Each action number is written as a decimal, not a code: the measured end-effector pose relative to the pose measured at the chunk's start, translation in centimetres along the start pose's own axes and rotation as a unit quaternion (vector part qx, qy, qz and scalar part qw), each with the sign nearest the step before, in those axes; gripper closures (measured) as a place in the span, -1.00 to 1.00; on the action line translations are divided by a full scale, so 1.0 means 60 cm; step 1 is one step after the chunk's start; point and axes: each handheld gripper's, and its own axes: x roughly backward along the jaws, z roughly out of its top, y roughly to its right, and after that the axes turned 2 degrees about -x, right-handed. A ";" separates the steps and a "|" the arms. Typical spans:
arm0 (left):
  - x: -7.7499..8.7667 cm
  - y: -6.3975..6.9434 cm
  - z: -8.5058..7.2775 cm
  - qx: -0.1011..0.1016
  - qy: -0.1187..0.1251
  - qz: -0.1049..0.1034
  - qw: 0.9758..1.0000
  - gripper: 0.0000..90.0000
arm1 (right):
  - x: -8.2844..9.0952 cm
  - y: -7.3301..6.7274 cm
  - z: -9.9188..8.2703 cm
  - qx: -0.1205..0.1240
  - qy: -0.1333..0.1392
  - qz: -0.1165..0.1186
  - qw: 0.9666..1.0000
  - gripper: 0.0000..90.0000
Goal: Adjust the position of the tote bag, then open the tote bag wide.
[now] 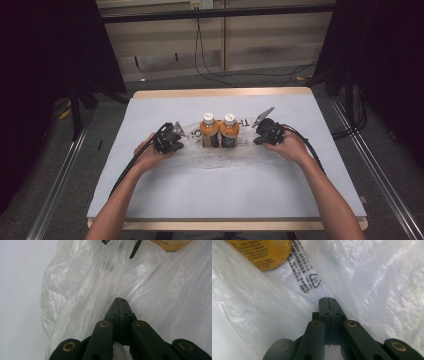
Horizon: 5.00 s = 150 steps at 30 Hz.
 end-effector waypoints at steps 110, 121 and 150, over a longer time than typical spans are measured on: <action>-0.032 0.128 0.134 -0.002 0.138 -0.087 0.987 1.00 | -0.022 -0.017 0.056 -0.036 0.077 0.096 0.992 1.00; -0.056 0.149 0.116 -0.010 0.116 -0.102 0.988 1.00 | -0.059 0.001 0.067 -0.073 0.061 0.112 0.989 1.00; -0.043 0.175 0.108 -0.055 0.115 -0.150 0.980 1.00 | -0.110 0.031 0.140 -0.153 0.072 0.091 0.981 1.00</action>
